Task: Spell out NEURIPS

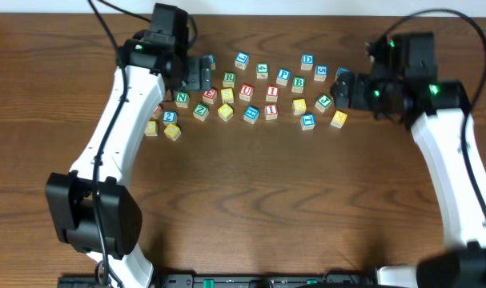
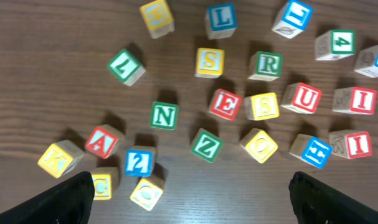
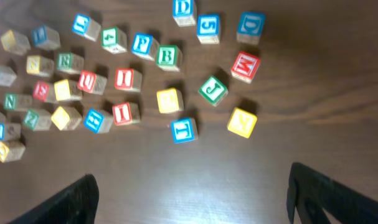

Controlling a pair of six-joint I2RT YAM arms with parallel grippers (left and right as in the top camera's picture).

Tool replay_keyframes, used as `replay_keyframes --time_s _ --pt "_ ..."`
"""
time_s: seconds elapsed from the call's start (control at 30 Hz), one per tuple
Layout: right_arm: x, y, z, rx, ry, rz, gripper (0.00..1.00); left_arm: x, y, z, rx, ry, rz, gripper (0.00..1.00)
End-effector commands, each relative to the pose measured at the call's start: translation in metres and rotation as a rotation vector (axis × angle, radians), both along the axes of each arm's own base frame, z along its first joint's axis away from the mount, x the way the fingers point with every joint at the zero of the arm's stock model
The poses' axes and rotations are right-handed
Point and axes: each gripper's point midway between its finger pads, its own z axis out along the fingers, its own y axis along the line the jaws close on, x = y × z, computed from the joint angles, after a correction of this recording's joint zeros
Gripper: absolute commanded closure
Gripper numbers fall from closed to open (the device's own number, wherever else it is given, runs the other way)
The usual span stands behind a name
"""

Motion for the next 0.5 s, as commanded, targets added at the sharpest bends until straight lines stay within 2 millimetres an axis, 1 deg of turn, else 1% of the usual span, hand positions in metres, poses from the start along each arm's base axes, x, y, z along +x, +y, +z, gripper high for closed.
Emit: replay_keyframes --time_s 0.0,0.07,0.2,0.37,0.47 --pt "0.020 0.018 0.005 0.017 0.017 0.031 0.08 0.001 0.008 0.016 -0.017 -0.030 0.047 0.02" --pt "0.032 0.028 0.000 0.012 0.045 0.052 0.10 0.000 0.010 0.015 -0.018 -0.023 0.057 0.02" --pt "0.045 0.042 -0.010 0.001 0.074 0.076 0.11 -0.001 0.010 0.015 -0.017 -0.019 0.058 0.02" --pt "0.054 0.055 -0.026 -0.044 0.083 0.090 0.11 -0.002 0.010 0.015 -0.018 -0.016 0.061 0.02" --pt "0.056 0.061 -0.030 -0.081 0.077 0.096 0.11 -0.002 0.010 0.015 -0.018 -0.015 0.061 0.02"
